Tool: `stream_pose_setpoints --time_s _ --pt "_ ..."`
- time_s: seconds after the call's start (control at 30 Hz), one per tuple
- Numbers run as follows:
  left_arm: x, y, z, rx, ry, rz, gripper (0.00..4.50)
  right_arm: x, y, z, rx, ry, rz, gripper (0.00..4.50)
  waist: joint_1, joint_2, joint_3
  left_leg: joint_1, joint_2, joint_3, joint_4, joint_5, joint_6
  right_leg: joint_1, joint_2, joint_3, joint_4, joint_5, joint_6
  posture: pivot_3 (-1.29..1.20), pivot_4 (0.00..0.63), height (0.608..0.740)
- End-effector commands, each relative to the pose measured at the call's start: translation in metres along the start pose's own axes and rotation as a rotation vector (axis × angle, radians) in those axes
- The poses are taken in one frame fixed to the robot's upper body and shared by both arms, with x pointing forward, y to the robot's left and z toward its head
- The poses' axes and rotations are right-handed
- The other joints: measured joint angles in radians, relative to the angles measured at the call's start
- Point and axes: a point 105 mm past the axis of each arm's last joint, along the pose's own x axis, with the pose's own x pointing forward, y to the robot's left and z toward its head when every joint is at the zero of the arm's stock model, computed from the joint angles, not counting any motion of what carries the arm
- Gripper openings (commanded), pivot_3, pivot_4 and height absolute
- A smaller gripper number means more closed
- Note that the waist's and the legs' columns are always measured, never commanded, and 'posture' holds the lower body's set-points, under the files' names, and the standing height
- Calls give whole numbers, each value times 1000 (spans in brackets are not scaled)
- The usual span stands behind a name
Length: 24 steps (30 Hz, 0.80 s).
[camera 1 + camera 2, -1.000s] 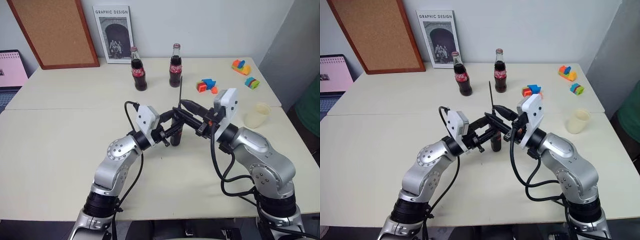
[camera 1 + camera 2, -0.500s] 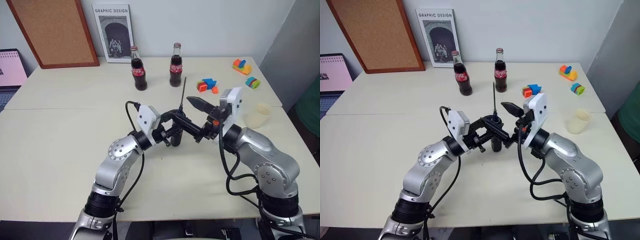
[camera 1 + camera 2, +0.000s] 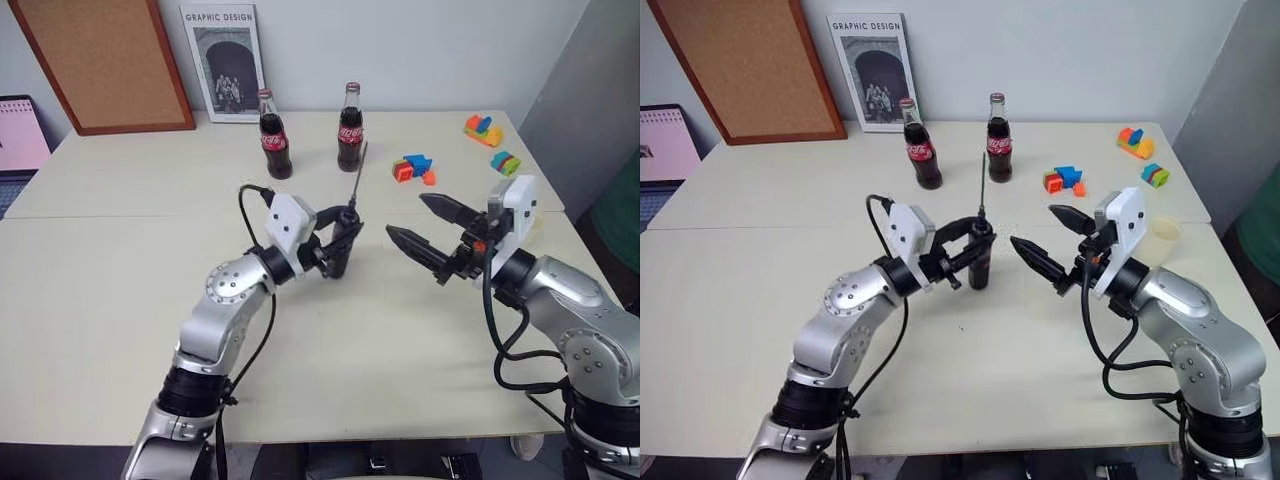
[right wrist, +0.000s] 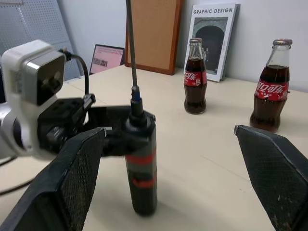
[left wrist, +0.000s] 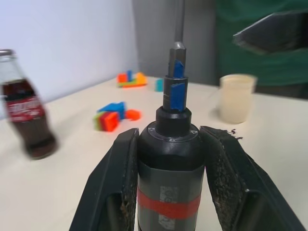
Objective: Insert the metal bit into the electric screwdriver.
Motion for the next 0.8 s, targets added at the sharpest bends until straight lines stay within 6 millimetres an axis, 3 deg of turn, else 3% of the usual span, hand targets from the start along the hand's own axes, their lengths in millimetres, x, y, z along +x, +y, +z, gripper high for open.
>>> stream_pose_setpoints --time_s 0.03,0.2,0.33,0.57,0.8 --pt "-10 49 12 298 131 55 1613 -12 8 8 -93 9 53 4500 0 0 1 0 0 0 0 0 0 0 1 0 0 0 0 0 150 740" --pt "-21 64 -9 541 386 -103 1608 -19 17 1 -166 100 119 4500 -2 1 1 1 1 1 -2 0 0 -1 2 3 -3 0 -1 0 150 740" --pt "-27 59 -34 642 564 -312 1607 -26 26 -7 -235 221 201 4500 6 1 1 -5 1 0 -2 0 0 0 1 -1 -10 0 0 0 150 740" --pt "-17 44 -73 708 683 -524 1607 -34 46 -10 -237 291 351 4500 -2 1 1 -5 0 2 0 0 1 0 -2 4 -11 0 2 0 150 740" --pt "-11 34 -92 800 746 -656 1607 -40 44 -18 -254 312 339 4500 -3 1 1 -4 1 3 0 -1 1 0 3 2 -10 0 1 0 150 740"
